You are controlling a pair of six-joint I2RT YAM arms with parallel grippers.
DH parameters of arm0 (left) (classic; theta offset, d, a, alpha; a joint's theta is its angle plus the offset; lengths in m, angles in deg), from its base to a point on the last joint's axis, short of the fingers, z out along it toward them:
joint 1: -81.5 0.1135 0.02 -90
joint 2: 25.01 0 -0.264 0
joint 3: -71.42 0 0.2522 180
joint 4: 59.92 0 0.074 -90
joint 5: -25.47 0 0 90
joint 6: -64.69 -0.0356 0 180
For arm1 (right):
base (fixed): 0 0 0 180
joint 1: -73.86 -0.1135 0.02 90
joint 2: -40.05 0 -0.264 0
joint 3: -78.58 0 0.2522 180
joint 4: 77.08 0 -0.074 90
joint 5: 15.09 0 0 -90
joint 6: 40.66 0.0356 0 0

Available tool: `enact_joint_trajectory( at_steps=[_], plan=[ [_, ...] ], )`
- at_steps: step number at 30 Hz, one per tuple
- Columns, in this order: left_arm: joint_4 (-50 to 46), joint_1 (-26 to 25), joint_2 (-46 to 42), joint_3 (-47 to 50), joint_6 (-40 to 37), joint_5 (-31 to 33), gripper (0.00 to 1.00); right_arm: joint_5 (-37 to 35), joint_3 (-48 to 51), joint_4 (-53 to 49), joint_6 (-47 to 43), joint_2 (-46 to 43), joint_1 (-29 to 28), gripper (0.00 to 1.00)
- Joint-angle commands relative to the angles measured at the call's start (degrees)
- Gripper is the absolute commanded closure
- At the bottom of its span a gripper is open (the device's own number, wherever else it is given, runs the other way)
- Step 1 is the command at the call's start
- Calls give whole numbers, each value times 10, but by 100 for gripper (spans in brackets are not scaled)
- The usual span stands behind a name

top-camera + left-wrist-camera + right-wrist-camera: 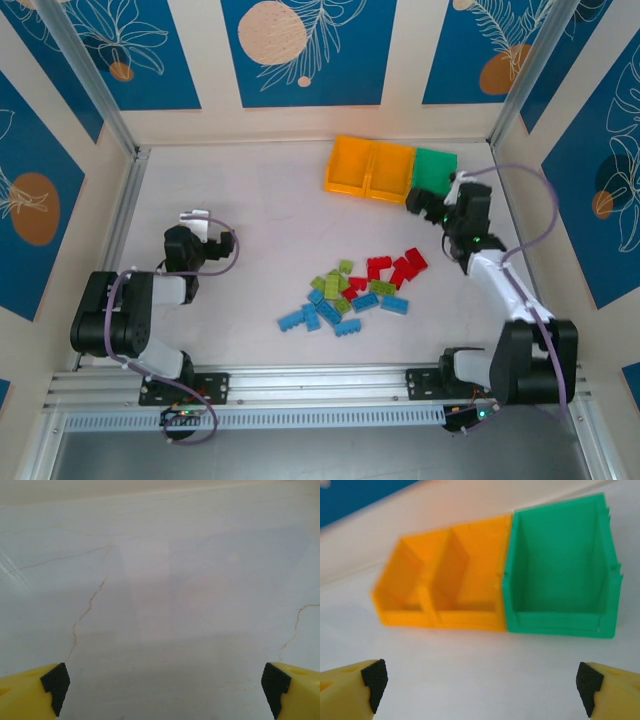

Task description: Sort the legos into containers by color

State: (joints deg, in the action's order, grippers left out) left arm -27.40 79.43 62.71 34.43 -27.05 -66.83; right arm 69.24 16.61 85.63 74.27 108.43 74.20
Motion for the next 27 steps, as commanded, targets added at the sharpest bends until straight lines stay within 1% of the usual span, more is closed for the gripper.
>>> enact_joint_trajectory(
  at_steps=[1, 3, 4, 5, 7, 9, 10, 11, 13, 15, 17, 18, 20, 23, 25, 27],
  plan=[
    [9, -3, -3, 2, -10, -5, 0, 64, -63, -340, 137, -13, -8, 1],
    [-54, -6, -33, -20, -28, -36, 0, 103, -83, -410, 139, -3, -20, 1],
    [-111, -15, -60, -38, -39, -37, 0, 114, -94, -441, 136, 6, -30, 1],
    [-166, -29, -87, -58, -52, -30, 0, 118, -107, -471, 128, 18, -40, 1],
    [-227, -61, -138, -86, -58, -19, 0, 103, -129, -513, 104, 41, -65, 1],
    [-242, -100, -174, -104, -33, -6, 0, 77, -137, -530, 83, 70, -86, 1],
    [-259, -127, -186, -119, -24, -1, 0, 69, -139, -535, 80, 85, -91, 1],
    [-287, -159, -190, -144, -8, 23, 0, 67, -140, -536, 80, 105, -92, 1],
    [-366, -221, -174, -203, 35, 72, 0, 73, -141, -528, 85, 140, -95, 1],
    [-425, -270, -147, -251, 55, 90, 0, 58, -137, -506, 107, 169, -98, 1],
    [-413, -309, -126, -259, 63, 91, 0, 20, -135, -487, 129, 190, -94, 1],
    [-397, -318, -120, -256, 70, 84, 0, 7, -137, -479, 132, 198, -92, 1],
    [-375, -328, -101, -255, 89, 52, 0, -18, -147, -470, 133, 218, -84, 1],
    [-374, -347, -78, -267, 86, 16, 0, -62, -168, -469, 114, 250, -81, 1],
    [-374, -359, -70, -273, 81, 4, 0, -82, -180, -468, 100, 273, -79, 1],
    [-372, -370, -63, -277, 82, 1, 0, -85, -187, -457, 88, 292, -74, 1]
  ],
)
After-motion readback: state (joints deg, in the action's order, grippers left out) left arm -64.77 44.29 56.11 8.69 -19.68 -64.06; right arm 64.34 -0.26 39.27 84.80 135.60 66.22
